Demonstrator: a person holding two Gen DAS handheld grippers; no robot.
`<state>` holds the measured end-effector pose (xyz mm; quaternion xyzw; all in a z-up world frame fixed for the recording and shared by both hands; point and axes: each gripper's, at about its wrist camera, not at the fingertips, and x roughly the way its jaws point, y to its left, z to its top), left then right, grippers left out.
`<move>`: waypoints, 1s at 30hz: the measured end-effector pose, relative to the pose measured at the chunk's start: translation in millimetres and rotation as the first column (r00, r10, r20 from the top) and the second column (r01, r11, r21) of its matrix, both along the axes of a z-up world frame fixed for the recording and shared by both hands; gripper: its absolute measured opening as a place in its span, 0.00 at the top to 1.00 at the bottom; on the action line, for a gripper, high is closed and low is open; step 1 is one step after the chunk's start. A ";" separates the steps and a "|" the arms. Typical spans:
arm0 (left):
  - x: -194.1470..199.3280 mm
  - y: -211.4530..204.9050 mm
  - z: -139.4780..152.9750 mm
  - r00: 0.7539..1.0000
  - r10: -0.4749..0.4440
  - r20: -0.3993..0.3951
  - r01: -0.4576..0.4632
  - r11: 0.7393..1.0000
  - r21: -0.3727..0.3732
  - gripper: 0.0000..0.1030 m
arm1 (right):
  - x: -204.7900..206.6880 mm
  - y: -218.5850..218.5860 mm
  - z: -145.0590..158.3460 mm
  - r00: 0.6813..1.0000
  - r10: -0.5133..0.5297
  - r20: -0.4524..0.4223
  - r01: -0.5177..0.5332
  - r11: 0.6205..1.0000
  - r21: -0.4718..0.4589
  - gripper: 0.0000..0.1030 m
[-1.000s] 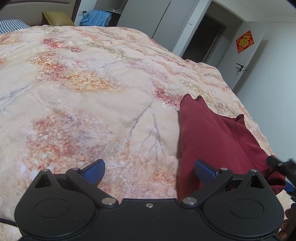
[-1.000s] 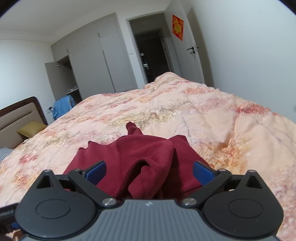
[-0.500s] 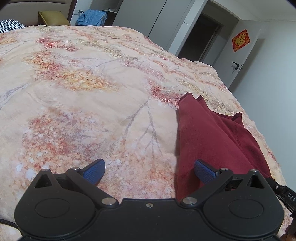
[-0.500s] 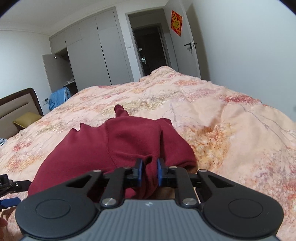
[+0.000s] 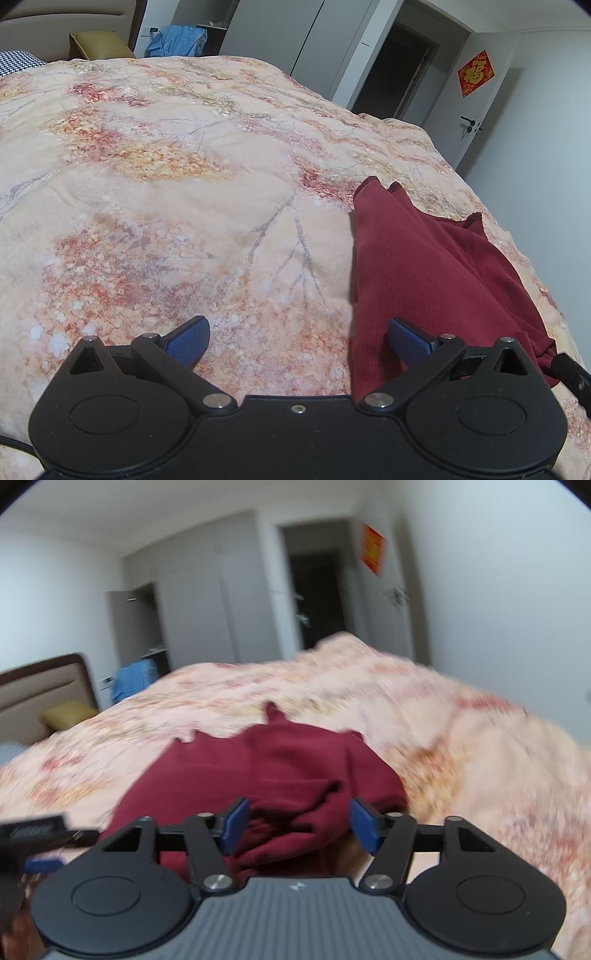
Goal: Fold small clothes
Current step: 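Close the right gripper on the opposite end of the folded shirt, then lift the held end with the right gripper and fold it over the bundle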
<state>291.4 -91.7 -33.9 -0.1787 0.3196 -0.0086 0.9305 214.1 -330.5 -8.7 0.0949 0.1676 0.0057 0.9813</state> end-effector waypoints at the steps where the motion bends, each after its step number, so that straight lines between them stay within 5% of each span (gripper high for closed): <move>1: -0.1 -0.5 -0.2 1.000 0.001 0.001 -0.001 1.000 0.000 0.01 | -4.8 5.9 2.1 0.999 0.035 0.011 -0.034 0.999 -0.023 0.46; 5: -1.6 0.5 -0.2 1.000 0.001 -0.001 -0.001 1.000 -0.001 0.01 | -4.1 22.3 -0.4 0.991 0.134 -0.024 -0.135 0.988 -0.080 0.70; 10: -2.7 2.0 0.3 1.000 -0.007 -0.005 0.007 1.000 -0.002 0.01 | 0.4 17.5 -10.4 0.983 0.166 -0.079 -0.164 0.986 0.030 0.91; 21: -3.2 -0.1 -1.6 1.000 -0.016 -0.006 0.016 1.000 0.004 0.00 | -18.3 1.5 -24.1 0.990 0.113 -0.085 -0.104 0.990 0.098 0.92; 23: -3.1 -0.9 -2.2 1.000 -0.012 -0.005 0.012 1.000 0.006 0.00 | -21.9 0.3 -18.8 0.991 0.115 -0.066 -0.109 0.990 0.093 0.85; 26: -3.7 -2.5 -2.4 1.000 -0.012 -0.003 0.012 1.000 0.016 0.00 | -26.6 -3.6 -7.7 0.994 0.109 -0.014 -0.108 0.992 0.065 0.31; 30: -3.6 -3.4 -2.6 1.000 -0.013 -0.004 0.013 1.000 0.018 0.00 | -12.4 -19.7 3.9 0.997 0.073 0.013 -0.074 0.995 0.066 0.23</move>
